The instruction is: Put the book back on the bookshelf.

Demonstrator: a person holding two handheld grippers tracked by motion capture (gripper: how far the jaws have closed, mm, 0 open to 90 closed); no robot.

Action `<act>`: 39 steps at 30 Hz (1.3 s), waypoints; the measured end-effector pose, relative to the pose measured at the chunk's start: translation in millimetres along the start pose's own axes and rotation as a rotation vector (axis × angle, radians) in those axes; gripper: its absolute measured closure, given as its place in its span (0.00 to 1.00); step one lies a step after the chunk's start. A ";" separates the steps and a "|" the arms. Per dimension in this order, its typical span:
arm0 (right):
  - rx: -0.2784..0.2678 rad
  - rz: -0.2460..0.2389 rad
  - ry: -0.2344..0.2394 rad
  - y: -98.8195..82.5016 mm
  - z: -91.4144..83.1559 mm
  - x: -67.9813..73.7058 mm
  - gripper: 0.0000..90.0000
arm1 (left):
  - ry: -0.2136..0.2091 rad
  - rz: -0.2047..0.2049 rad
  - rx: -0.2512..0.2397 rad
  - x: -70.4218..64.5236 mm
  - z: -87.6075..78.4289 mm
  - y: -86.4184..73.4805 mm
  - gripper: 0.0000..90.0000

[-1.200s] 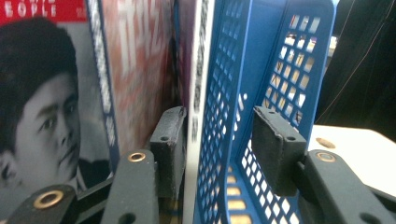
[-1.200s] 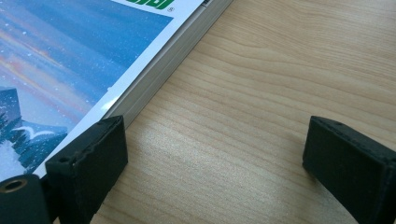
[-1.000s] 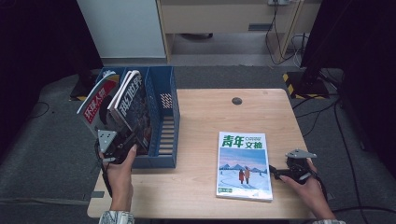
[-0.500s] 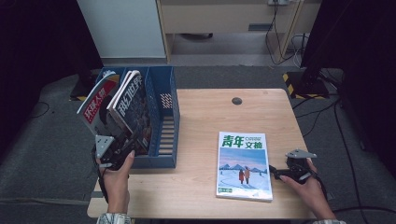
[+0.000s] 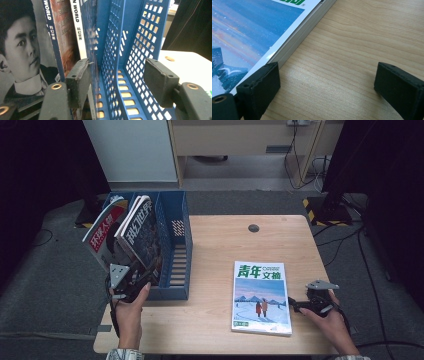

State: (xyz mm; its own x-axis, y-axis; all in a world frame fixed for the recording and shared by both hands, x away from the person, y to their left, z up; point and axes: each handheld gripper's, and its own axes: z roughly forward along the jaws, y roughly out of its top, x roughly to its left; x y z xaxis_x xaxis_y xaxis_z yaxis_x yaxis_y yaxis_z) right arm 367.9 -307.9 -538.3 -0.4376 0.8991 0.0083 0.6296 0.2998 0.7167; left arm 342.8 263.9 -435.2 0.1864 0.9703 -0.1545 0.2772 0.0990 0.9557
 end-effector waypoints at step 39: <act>0.001 0.005 -0.001 0.1 0.0 0.3 0.07 | -0.114 0.033 0.117 -24.1 12.2 1.2 0.12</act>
State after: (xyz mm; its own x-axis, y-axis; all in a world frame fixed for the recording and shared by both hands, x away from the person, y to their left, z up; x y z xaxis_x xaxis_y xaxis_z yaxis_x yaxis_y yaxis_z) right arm 367.7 -307.5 -538.2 -0.4340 0.9008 0.0112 0.6321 0.2956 0.7163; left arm 350.1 237.9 -433.4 0.3009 0.9407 -0.1569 0.3756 0.0343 0.9262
